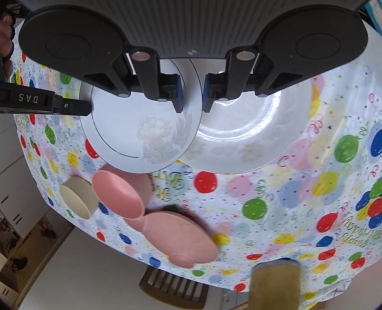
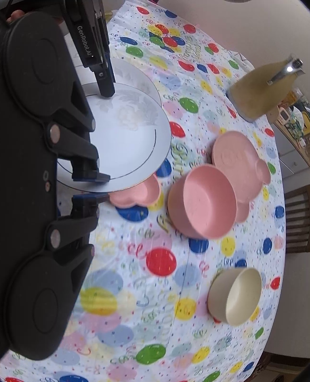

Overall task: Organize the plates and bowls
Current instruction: 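Carry the small white plate over the large white plate with both grippers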

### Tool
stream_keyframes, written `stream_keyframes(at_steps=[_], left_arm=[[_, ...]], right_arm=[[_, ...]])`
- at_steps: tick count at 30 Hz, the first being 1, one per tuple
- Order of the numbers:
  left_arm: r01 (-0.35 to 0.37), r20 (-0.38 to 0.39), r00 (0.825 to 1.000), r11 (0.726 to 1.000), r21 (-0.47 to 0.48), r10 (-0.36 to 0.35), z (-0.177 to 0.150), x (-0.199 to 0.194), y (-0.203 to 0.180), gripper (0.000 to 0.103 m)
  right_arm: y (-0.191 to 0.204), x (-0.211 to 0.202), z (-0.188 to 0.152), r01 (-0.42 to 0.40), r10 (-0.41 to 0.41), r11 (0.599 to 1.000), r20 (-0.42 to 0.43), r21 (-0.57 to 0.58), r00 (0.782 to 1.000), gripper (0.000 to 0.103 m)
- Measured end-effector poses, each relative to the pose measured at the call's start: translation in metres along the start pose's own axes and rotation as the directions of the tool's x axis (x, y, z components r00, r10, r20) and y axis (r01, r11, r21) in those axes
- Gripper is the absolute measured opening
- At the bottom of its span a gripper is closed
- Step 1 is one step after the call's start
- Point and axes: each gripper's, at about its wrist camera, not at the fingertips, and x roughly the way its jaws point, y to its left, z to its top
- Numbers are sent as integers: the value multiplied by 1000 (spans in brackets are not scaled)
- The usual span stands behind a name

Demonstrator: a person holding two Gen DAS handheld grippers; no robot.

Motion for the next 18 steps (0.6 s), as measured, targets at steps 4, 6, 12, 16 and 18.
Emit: stream_keyframes(at_steps=[4,6,12,16,18], left_arm=[[-9,-9,1000,1000,-17,9,1,-2,25,16],[-17,-15,1000,1000,-24,16,1,-3,38,16],[-23,-42,999,999,-33,21,0,-1,66,16],[-17,-58,998,999,-28,15,-1,2,75,16],[-13,-61,998,1000,-24,12,0,3,78,16]], right_arm=[[22,13,-1,-5,5,1000,-24,-12,1000,8],[33,20,-3,-10,9,1000,-40,-20,999,8],[56,33,-5,-14,13,1000,-66,-24,998,8],[62,41,-7,-6,5,1000,-85,-9,996,8],[63,44,-9,-3,3,1000,-92,-1,996,8]])
